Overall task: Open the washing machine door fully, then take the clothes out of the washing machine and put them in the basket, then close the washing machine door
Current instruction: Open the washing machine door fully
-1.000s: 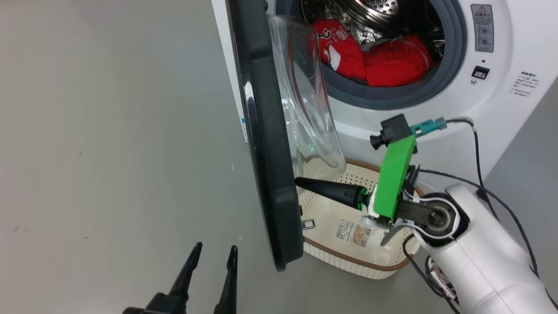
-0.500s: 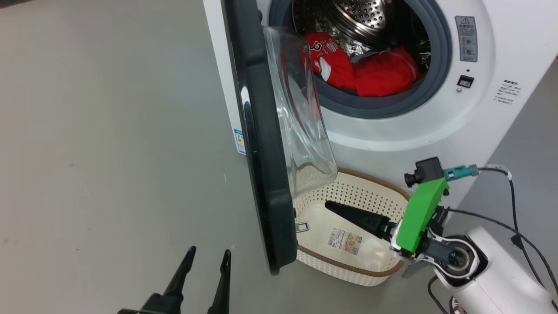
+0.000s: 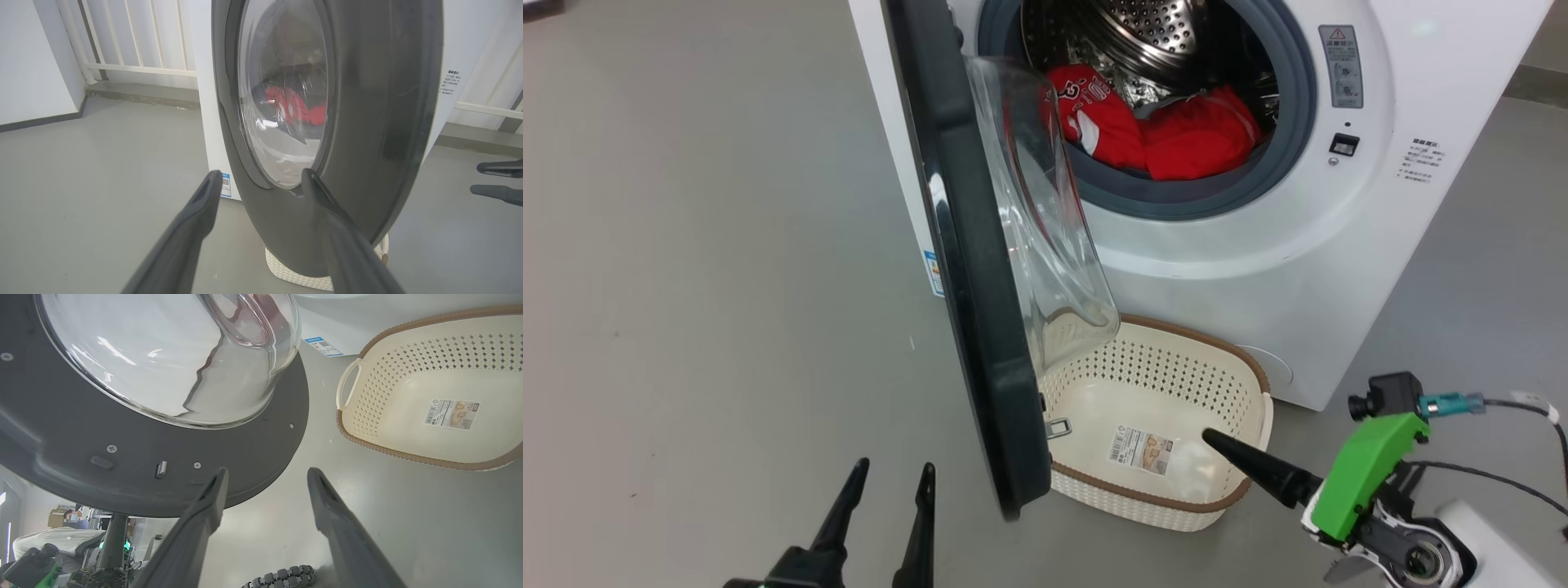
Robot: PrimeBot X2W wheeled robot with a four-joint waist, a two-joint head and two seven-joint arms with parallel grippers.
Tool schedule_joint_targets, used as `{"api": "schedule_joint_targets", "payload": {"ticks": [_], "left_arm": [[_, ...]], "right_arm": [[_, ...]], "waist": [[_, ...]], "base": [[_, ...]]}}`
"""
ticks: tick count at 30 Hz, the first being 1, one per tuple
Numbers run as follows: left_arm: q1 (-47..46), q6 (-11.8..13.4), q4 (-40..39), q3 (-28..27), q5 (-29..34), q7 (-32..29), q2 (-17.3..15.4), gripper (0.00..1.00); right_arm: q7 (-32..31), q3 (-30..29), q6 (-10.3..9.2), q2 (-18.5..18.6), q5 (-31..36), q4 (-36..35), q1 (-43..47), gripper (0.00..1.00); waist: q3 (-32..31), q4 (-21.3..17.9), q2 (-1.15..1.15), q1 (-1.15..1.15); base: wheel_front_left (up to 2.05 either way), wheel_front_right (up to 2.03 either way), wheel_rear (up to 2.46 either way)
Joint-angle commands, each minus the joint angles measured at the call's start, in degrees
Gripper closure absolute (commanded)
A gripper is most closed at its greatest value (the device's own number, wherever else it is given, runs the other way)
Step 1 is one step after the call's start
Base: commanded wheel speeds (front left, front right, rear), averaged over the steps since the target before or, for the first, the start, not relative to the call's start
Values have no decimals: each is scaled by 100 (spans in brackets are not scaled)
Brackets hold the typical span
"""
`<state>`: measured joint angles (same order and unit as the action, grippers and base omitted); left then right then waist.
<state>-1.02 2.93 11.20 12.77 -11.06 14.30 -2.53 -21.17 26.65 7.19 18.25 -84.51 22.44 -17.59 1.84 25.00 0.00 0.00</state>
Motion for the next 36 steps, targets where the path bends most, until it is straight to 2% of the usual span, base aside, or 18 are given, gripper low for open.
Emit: {"api": "schedule_joint_targets", "payload": {"ticks": [1,16,22,26,29,36], "left_arm": [[-62,-38,-126,-245,44,70,-34,0],[0,-34,-131,-361,20,70,-34,0],[16,-19,-119,-371,3,70,-34,0],[20,-17,-117,-375,-1,70,-34,0],[12,-14,-127,-375,-8,70,-34,0],[5,-3,-164,-372,-28,70,-34,0]], "right_arm": [[222,87,30,154,104,-98,115,0],[2065,686,30,687,775,261,504,0],[3118,1238,30,902,1276,332,437,0],[3523,1561,30,978,1591,471,326,0],[3605,1535,30,966,1765,546,255,0],[3614,542,30,691,2901,404,451,0]], "waist": [[-15,-49,0,0],[22,-170,0,0],[21,-195,0,0],[28,-210,0,0],[50,-217,0,0],[73,-222,0,0]], "base": [[0,0,0],[0,0,0],[0,0,0],[0,0,0],[0,0,0],[0,0,0]]}}
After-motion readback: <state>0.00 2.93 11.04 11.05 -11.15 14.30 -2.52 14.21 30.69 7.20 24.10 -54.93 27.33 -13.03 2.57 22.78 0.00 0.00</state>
